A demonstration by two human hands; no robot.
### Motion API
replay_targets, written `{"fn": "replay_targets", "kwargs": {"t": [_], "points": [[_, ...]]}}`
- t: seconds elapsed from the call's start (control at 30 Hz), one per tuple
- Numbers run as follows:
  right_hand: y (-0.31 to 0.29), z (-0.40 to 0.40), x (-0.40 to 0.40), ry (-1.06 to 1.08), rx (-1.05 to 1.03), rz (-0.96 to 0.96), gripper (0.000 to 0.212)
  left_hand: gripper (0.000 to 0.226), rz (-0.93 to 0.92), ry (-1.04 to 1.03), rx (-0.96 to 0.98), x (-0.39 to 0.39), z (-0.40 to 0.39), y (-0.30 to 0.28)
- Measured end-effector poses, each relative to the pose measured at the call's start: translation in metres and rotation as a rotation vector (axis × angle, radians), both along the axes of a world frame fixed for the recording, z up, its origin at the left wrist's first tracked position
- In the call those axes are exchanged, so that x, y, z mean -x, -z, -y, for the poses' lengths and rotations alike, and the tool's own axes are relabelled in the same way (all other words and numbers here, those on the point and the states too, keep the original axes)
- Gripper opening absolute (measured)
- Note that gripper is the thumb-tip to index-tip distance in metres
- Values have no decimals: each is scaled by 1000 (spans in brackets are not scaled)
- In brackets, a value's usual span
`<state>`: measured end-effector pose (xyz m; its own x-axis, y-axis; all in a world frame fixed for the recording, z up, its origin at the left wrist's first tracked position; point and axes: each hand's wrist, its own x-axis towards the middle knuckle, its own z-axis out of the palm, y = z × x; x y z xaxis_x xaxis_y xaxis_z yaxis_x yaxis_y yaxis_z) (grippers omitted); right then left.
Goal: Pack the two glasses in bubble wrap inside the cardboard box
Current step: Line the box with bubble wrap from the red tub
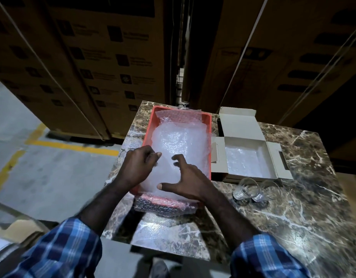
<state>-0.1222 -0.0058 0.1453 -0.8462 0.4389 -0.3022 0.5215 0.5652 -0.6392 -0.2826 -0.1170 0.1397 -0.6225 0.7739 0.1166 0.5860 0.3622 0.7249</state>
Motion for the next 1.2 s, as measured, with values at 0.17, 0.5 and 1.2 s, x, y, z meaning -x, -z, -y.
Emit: {"fn": "replay_targets", "kwargs": {"t": [0.17, 0.5, 1.2], "points": [[-11, 5, 1, -23, -65, 21, 91, 32, 16, -29, -47, -1, -4, -4], [-26, -41, -18, 281, -239, -92, 27, 28, 127, 114, -65, 17, -2, -24], [-142, -110, -132, 425, -435, -736, 34, 19, -4, 18, -618, -69, -40, -142]]}}
